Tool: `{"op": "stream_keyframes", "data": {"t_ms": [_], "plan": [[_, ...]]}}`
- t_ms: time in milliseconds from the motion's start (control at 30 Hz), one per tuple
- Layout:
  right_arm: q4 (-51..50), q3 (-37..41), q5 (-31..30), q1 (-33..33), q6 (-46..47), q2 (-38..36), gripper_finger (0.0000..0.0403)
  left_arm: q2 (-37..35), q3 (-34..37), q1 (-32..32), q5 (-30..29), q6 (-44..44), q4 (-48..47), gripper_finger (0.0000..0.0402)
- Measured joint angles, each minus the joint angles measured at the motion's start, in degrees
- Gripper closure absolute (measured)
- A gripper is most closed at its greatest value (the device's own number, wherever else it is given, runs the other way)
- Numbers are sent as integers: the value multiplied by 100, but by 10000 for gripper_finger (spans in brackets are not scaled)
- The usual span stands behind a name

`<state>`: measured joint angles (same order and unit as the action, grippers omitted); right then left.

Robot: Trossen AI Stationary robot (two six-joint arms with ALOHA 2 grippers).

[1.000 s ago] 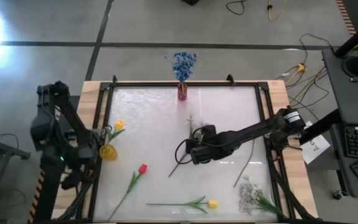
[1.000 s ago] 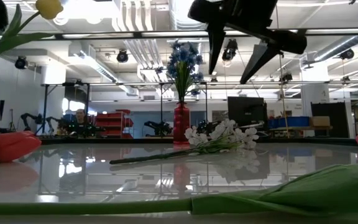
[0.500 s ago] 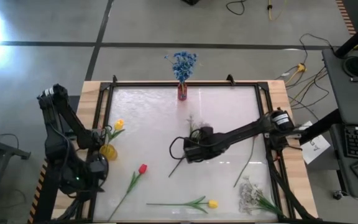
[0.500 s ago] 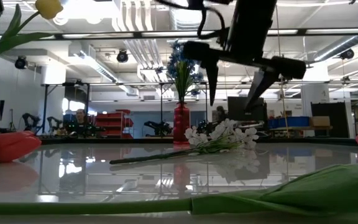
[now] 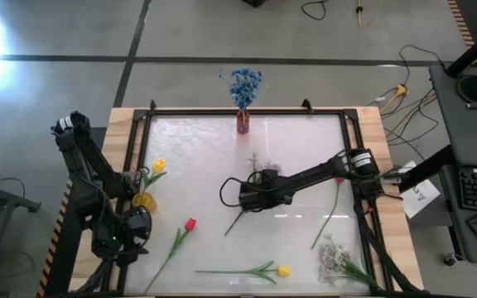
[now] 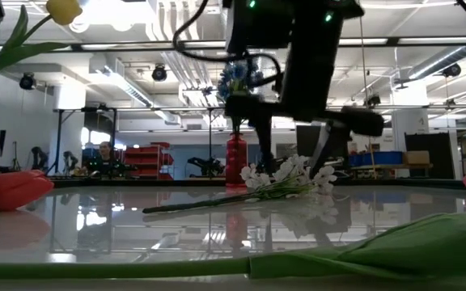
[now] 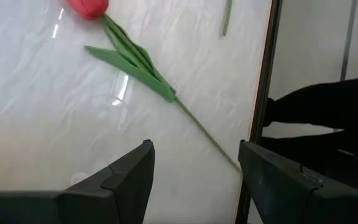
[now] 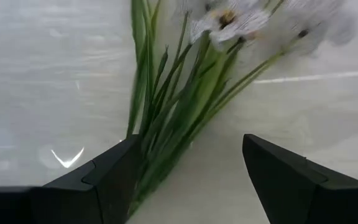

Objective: Sort flowers into vase by color
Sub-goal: Put the top white flowers into the yellow flower vase

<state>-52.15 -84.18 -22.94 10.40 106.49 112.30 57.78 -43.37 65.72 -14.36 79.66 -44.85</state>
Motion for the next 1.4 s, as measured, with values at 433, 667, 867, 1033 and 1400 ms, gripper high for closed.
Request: {"op": "stream_keyframes", "data": {"t_ms": [433,667,867,1033,1400], "plan": [[408,-13,11,-96,387,498,232,-890,-338,2,-755,-357,-284,178],[493,5,-637,-129,399,500,340,-1634,-841,-1,-1445,-889,-261,178],[914,-163,-2111,62,-459,-87,388,-1899,-1439,-1,-1737,-1730,-203,178],[2625,-167,-3239,484,-3018,-736,389,-1879,-1841,-1,-2398,-2355,-25,178],[9548,-164,-2337,1094,-9961,-961,390,-1350,-2070,-44,-3036,-3045,598,178]]}}
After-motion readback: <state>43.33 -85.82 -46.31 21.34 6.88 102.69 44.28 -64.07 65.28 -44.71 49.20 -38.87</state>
